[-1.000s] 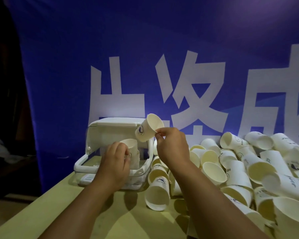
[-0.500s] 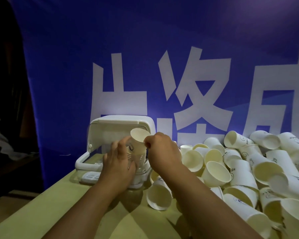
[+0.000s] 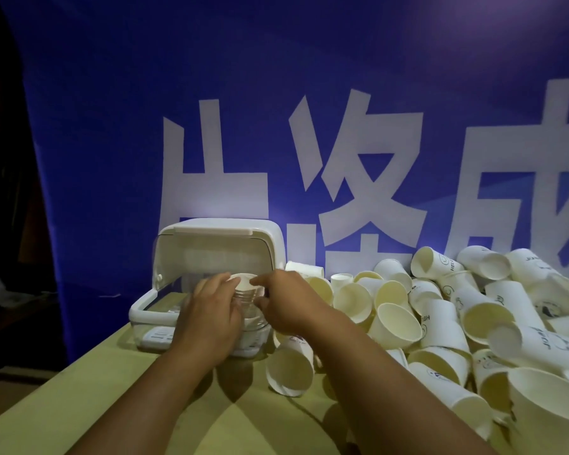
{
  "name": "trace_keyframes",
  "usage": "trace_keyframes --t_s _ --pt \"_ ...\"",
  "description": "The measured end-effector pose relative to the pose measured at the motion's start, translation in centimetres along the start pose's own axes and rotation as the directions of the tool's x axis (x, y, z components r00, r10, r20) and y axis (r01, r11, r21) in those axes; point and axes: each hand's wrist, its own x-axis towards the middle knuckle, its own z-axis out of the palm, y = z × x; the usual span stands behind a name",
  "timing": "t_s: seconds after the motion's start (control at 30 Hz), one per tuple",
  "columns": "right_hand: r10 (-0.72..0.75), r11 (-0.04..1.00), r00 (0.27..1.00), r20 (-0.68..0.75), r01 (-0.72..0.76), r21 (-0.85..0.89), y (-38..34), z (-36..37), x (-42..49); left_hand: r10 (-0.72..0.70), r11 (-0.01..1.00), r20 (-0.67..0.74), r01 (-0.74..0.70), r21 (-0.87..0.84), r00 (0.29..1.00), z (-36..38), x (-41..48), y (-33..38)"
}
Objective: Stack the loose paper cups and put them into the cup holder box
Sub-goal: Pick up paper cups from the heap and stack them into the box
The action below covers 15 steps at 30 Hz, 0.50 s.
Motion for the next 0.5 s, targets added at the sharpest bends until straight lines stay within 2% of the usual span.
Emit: trace_keyframes --t_s 0.1,0.2,0.27,0.33,0.4,0.5 --pt "0.054 0.998 0.995 -0.078 -0.051 0.041 0.9 -2.5 -0.4 0.074 0.996 -0.052 -0.071 0.061 0.996 -0.6 -0.4 1.1" --pt "0.143 0.989 0.975 -0.168 -0.147 -0.009 2.6 -5.4 -0.9 0.228 0.972 -0.112 -0.232 -0.03 0.967 -1.0 -0.8 3.6" --pt "0.235 0.966 0.942 -0.238 -0.252 -0.047 4.3 -7.4 -1.4 0.26 0.957 -0.05 -0.264 -0.122 0.964 -1.0 -0.7 5.8" --pt "0.342 0.918 0.902 -0.263 -0.381 -0.111 6.3 -9.3 -1.9 0.242 0.958 0.071 -0.227 -0.174 0.968 -0.4 0.1 7.3" --pt "0.431 0.855 0.879 -0.206 -0.47 -0.22 8.3 -10.6 -2.0 0.205 0.967 0.167 -0.174 -0.184 0.964 0.6 1.2 8.3" --pt "0.508 0.79 0.856 -0.095 -0.507 -0.343 10.2 -11.1 -1.9 0.161 0.983 0.303 -0.127 -0.131 0.939 2.4 2.5 9.3"
